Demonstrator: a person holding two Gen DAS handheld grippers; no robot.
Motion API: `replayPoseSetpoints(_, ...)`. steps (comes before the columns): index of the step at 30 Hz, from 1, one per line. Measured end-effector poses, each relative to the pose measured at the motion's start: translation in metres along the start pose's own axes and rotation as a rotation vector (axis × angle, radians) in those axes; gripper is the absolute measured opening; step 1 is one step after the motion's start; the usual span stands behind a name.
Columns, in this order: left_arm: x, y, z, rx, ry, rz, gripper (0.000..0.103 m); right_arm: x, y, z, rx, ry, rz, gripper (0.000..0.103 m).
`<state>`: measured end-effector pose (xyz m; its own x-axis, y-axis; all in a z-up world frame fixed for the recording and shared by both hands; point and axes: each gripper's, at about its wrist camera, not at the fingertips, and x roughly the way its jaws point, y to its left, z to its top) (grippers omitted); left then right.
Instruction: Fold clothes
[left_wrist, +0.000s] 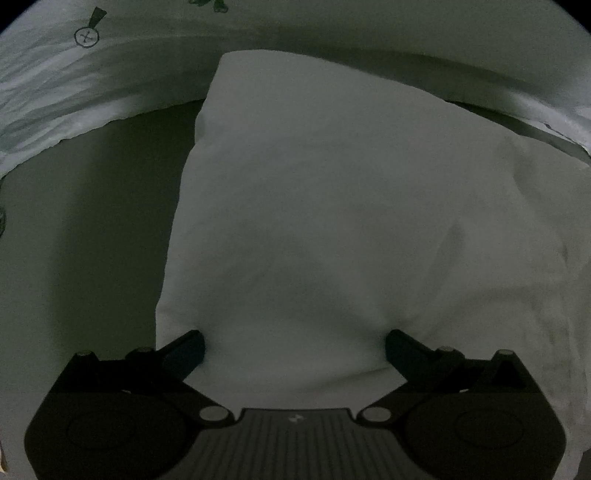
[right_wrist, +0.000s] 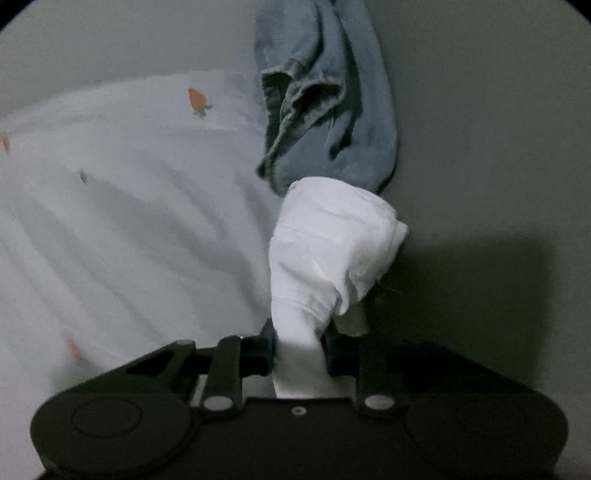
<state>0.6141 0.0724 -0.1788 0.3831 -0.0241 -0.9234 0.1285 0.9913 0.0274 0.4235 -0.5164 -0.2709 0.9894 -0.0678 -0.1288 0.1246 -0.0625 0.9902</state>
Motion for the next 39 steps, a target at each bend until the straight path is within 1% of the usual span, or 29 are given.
replayPoseSetpoints(4, 0.003, 0.003, 0.007, 0.001, 0.037, -0.002, 0.103, 0.007, 0.003, -0.023, 0.166, 0.056, 0.191, 0.024)
replayPoseSetpoints(5, 0.003, 0.004, 0.01, 0.001, 0.041, -0.003, 0.103, 0.008, 0.004, -0.03, 0.193, 0.073, 0.221, 0.024)
replayPoseSetpoints(8, -0.001, 0.013, 0.002, -0.001, 0.034, -0.004, 0.103, 0.013, 0.008, -0.052, 0.272, 0.128, 0.308, 0.024)
replayPoseSetpoints(11, -0.002, 0.012, -0.002, -0.003, 0.023, -0.003, 0.103, 0.015, 0.014, -0.076, 0.301, 0.197, 0.36, 0.023)
replayPoseSetpoints(14, -0.001, 0.014, -0.002, -0.002, 0.015, -0.004, 0.103, 0.019, 0.019, -0.099, 0.307, 0.274, 0.391, 0.023)
replayPoseSetpoints(17, -0.001, 0.01, -0.005, 0.0, 0.011, -0.007, 0.103, 0.02, 0.02, -0.122, 0.313, 0.322, 0.407, 0.022)
replayPoseSetpoints(20, -0.004, 0.012, -0.004, 0.004, 0.03, -0.026, 0.103, 0.02, 0.025, -0.14, 0.309, 0.353, 0.398, 0.022)
replayPoseSetpoints(23, -0.013, 0.02, -0.005, -0.027, 0.05, -0.072, 0.103, 0.02, 0.044, -0.152, 0.232, 0.413, 0.368, 0.021)
replayPoseSetpoints(26, -0.023, 0.035, -0.01, -0.074, 0.054, -0.113, 0.103, 0.021, 0.063, -0.164, 0.156, 0.485, 0.349, 0.021)
replayPoseSetpoints(27, -0.026, 0.04, -0.012, -0.078, 0.057, -0.121, 0.103, 0.021, 0.068, -0.169, 0.133, 0.509, 0.345, 0.021)
replayPoseSetpoints(29, -0.037, 0.045, -0.023, -0.081, 0.044, -0.114, 0.103, 0.02, 0.074, -0.182, 0.098, 0.555, 0.318, 0.021)
replayPoseSetpoints(32, -0.051, 0.059, -0.04, -0.118, 0.025, -0.104, 0.103, 0.021, 0.071, -0.202, 0.074, 0.618, 0.274, 0.021)
replayPoseSetpoints(35, -0.063, 0.078, -0.056, -0.164, 0.003, -0.121, 0.103, 0.028, 0.06, -0.22, 0.083, 0.672, 0.224, 0.021)
replayPoseSetpoints(39, -0.078, 0.103, -0.065, -0.192, -0.03, -0.133, 0.103, 0.045, 0.048, -0.24, 0.075, 0.751, 0.135, 0.021)
